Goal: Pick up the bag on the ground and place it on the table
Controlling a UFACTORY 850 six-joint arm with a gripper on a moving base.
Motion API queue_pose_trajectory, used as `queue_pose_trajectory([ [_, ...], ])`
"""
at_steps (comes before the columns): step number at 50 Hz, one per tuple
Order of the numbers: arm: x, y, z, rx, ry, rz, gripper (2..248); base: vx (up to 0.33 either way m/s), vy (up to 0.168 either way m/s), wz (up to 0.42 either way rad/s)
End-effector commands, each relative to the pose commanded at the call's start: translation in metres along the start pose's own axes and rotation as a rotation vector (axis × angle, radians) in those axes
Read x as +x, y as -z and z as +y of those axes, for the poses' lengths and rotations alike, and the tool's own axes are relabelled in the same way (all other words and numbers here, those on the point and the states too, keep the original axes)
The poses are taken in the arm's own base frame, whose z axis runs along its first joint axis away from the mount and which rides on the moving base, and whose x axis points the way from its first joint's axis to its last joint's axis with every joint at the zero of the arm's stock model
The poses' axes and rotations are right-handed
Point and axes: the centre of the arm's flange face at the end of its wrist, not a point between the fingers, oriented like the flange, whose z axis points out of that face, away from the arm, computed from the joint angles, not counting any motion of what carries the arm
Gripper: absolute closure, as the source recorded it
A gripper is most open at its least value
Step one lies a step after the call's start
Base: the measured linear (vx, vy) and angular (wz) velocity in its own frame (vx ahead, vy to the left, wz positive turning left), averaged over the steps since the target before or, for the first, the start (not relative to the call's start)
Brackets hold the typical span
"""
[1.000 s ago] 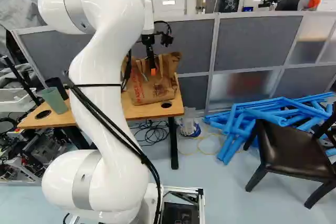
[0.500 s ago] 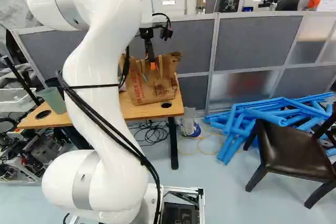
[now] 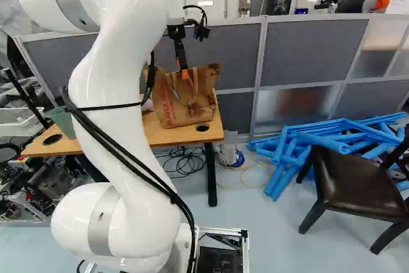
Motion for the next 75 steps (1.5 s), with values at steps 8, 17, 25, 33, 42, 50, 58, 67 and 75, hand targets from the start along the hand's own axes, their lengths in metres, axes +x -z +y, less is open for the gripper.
queue_pose_trajectory([
  [8,-0.001,0.013,0.003,0.019,0.001,0.007,3,0.000,0.000,0.000],
  [17,-0.002,0.023,0.005,0.035,0.001,0.012,3,0.000,0.000,0.000],
  [25,-0.002,0.023,0.005,0.036,0.001,0.013,3,0.000,0.000,0.000],
  [33,-0.002,0.023,0.005,0.036,0.001,0.013,3,0.000,0.000,0.000],
  [42,-0.002,0.023,0.005,0.036,0.001,0.013,3,-0.014,-0.001,0.000],
  [50,-0.002,0.023,0.005,0.036,0.001,0.013,3,-0.062,0.001,0.002],
  [58,-0.002,0.023,0.005,0.036,0.001,0.013,3,-0.120,0.001,0.004],
  [67,-0.002,0.023,0.005,0.036,0.001,0.013,3,-0.137,0.000,0.003],
  [75,-0.002,0.023,0.005,0.036,0.001,0.013,3,-0.139,-0.001,0.005],
])
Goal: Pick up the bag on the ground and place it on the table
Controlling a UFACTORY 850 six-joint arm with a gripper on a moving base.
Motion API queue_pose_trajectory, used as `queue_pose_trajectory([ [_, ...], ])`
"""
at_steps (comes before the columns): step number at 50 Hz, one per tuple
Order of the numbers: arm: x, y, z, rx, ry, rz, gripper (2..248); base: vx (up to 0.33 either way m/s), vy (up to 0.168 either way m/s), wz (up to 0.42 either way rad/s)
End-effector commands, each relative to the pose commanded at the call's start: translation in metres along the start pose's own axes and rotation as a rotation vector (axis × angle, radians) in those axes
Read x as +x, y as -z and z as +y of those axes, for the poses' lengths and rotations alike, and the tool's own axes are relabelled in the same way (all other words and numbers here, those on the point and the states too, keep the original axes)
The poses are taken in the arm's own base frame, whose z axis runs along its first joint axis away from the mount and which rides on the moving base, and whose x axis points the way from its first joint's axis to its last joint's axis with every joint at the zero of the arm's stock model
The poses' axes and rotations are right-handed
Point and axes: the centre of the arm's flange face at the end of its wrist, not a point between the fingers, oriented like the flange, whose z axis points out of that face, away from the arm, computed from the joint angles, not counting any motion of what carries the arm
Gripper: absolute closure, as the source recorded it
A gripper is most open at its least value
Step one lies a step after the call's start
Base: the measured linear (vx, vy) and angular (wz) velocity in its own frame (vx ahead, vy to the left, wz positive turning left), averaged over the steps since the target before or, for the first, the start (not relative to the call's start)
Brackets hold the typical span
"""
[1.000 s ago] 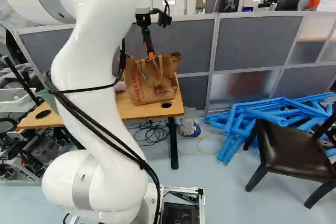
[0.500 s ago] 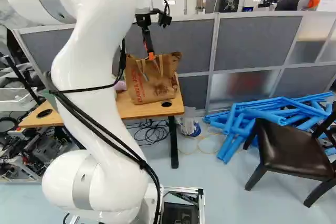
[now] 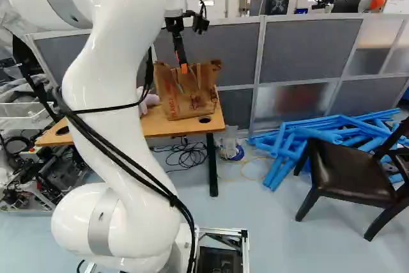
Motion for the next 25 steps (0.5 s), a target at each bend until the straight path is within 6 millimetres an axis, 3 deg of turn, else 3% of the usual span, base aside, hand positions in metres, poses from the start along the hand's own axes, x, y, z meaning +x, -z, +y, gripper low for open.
queue_pose_trajectory([
  [25,0.0000,0.0000,0.0000,0.000,0.000,0.000,3,-0.128,0.001,0.006],
])
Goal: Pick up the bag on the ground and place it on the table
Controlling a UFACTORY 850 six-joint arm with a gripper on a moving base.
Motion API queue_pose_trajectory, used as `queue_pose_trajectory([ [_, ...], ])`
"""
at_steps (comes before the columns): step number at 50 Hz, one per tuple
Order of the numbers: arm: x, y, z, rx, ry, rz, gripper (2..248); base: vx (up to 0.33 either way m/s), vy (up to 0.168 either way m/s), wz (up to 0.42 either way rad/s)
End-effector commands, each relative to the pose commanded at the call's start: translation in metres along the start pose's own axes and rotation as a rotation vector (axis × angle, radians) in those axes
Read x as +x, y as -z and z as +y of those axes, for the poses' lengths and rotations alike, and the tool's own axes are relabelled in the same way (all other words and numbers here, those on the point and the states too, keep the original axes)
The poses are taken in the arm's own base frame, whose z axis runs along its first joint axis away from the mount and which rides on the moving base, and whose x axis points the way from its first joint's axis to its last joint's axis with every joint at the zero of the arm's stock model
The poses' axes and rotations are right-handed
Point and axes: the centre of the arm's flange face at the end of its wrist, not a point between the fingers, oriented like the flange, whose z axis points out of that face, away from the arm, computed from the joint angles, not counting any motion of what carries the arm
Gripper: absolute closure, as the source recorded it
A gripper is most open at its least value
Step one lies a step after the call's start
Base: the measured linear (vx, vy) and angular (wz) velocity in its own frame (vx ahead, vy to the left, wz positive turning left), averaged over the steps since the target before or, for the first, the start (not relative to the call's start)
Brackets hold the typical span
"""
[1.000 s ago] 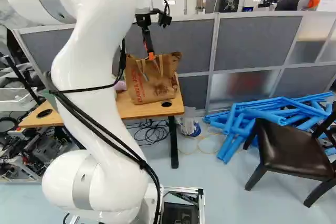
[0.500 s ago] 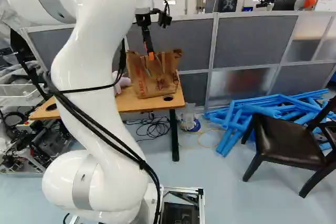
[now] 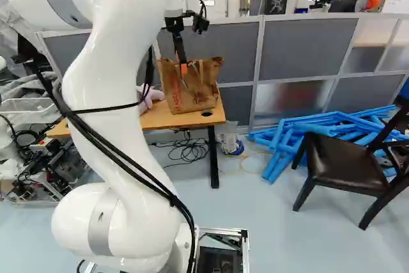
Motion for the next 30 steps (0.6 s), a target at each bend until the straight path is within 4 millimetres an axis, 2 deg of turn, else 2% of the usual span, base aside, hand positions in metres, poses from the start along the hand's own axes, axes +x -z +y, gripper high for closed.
queue_pose_trajectory([
  [30,0.0000,-0.0017,0.0010,0.006,0.007,0.002,3,-0.009,0.000,0.000],
])
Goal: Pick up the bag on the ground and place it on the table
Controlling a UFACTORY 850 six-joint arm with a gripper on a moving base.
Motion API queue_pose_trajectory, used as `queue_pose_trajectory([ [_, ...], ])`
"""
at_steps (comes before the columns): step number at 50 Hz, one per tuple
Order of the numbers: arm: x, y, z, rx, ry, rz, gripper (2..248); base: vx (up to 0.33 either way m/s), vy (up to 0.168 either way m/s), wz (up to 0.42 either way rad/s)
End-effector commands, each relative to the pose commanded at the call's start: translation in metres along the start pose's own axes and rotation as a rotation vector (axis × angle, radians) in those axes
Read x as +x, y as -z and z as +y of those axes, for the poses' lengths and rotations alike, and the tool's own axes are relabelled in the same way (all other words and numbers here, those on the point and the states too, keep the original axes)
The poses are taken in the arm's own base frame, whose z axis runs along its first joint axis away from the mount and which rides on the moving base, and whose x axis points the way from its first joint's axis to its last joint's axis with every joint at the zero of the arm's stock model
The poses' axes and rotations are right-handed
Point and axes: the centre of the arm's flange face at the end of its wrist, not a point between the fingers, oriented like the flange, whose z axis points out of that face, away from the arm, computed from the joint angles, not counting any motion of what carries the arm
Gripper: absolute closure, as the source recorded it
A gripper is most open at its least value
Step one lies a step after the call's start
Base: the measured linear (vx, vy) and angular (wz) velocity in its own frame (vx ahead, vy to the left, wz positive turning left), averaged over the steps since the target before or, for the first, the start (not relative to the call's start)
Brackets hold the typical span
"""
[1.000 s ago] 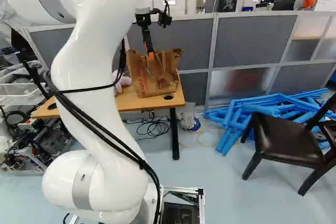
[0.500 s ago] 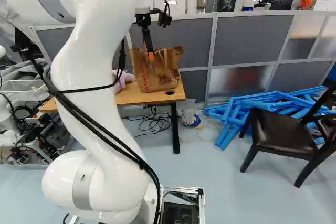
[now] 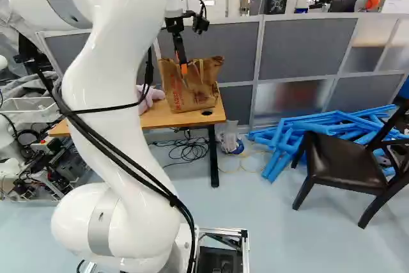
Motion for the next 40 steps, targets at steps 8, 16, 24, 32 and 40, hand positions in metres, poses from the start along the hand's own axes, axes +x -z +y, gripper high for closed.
queue_pose_trajectory([
  [8,0.000,-0.002,0.001,0.008,0.009,0.003,3,0.000,0.000,0.000],
  [16,0.000,-0.006,0.004,0.019,0.023,0.009,3,0.000,0.000,0.000],
  [24,0.000,-0.010,0.007,0.035,0.041,0.016,3,0.000,0.000,0.000],
  [32,-0.001,-0.016,0.010,0.053,0.063,0.025,3,0.000,0.000,0.000],
  [40,-0.001,-0.022,0.015,0.074,0.088,0.036,3,0.000,0.000,0.000],
])
